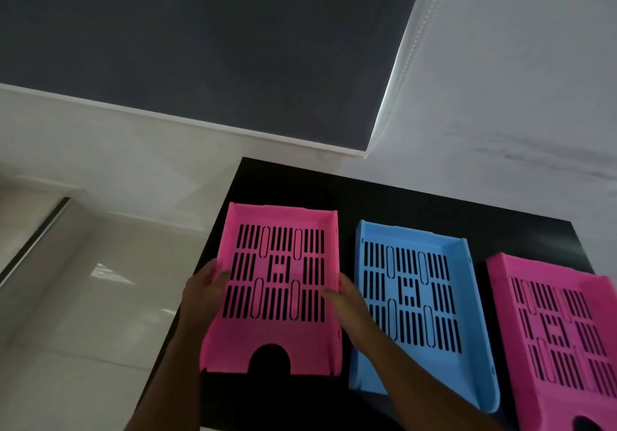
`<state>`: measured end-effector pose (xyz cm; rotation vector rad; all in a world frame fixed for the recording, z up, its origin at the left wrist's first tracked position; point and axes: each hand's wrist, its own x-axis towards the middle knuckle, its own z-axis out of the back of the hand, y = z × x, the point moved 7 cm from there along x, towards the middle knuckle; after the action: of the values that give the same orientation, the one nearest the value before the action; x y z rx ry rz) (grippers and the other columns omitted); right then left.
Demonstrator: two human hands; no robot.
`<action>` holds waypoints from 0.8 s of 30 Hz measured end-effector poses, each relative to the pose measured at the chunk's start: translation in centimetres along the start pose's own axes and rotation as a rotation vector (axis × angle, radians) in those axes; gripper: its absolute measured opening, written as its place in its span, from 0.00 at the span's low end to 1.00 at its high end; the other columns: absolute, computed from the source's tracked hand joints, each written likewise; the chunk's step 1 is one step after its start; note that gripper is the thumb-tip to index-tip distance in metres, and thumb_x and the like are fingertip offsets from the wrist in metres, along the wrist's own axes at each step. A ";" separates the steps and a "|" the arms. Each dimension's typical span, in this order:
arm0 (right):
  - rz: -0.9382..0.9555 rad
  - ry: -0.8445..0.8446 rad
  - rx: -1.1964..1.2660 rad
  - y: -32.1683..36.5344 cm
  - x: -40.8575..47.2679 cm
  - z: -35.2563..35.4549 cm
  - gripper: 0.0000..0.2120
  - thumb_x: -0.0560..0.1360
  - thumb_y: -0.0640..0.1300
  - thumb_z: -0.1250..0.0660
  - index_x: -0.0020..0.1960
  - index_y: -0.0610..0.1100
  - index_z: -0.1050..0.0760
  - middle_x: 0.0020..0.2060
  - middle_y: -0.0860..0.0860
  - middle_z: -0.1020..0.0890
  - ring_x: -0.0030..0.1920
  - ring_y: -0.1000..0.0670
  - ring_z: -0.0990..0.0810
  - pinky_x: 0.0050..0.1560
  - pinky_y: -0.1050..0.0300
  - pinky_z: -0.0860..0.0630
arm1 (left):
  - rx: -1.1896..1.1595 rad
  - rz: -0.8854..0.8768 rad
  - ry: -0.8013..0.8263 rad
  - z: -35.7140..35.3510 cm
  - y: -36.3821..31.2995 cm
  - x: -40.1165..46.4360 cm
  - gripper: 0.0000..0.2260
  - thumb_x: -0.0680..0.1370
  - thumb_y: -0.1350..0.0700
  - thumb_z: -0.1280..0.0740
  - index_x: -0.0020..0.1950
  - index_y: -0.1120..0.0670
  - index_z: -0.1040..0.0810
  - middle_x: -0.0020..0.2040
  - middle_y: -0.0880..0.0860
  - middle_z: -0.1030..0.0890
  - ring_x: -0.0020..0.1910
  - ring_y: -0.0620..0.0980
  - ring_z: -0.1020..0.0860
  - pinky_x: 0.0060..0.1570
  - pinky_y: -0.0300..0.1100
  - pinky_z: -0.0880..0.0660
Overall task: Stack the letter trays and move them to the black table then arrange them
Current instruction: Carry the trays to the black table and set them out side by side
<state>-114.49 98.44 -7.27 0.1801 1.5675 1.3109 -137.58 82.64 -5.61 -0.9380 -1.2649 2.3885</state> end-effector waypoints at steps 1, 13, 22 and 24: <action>0.001 -0.008 -0.017 0.1 -0.2 0.0 0.19 0.79 0.43 0.33 0.69 0.51 0.27 0.60 0.51 0.16 0.58 0.51 0.17 0.63 0.46 0.21 | 0.017 -0.016 0.004 -0.1 -0.2 -0.2 0.13 0.81 0.52 0.38 0.60 0.55 0.20 0.47 0.60 0.15 0.47 0.68 0.16 0.49 0.62 0.18; 0.196 -0.391 -0.193 1.3 -4.2 11.2 0.22 0.82 0.39 0.38 0.75 0.41 0.31 0.71 0.47 0.25 0.71 0.49 0.27 0.68 0.60 0.33 | 0.138 -0.118 0.070 -9.7 -4.4 -3.7 0.33 0.80 0.47 0.36 0.82 0.51 0.45 0.82 0.54 0.42 0.80 0.56 0.40 0.76 0.58 0.40; -0.013 -0.891 -0.283 -7.3 -10.3 27.6 0.31 0.79 0.54 0.36 0.77 0.41 0.38 0.75 0.38 0.33 0.76 0.35 0.36 0.70 0.33 0.33 | 0.246 -0.139 0.464 -21.7 -4.7 -8.5 0.44 0.79 0.43 0.34 0.82 0.51 0.61 0.83 0.55 0.50 0.81 0.58 0.45 0.76 0.56 0.45; -0.084 -0.842 -0.293 -9.4 -10.1 29.4 0.41 0.77 0.57 0.33 0.80 0.39 0.46 0.80 0.39 0.45 0.80 0.37 0.50 0.74 0.32 0.42 | 0.266 -0.147 0.457 -22.6 -4.6 -8.9 0.44 0.79 0.46 0.32 0.82 0.52 0.61 0.83 0.55 0.51 0.81 0.58 0.46 0.76 0.54 0.45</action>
<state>-83.15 106.75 -4.69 0.4130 0.6595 1.1588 -116.27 95.06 -7.38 -1.1707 -0.7951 2.0075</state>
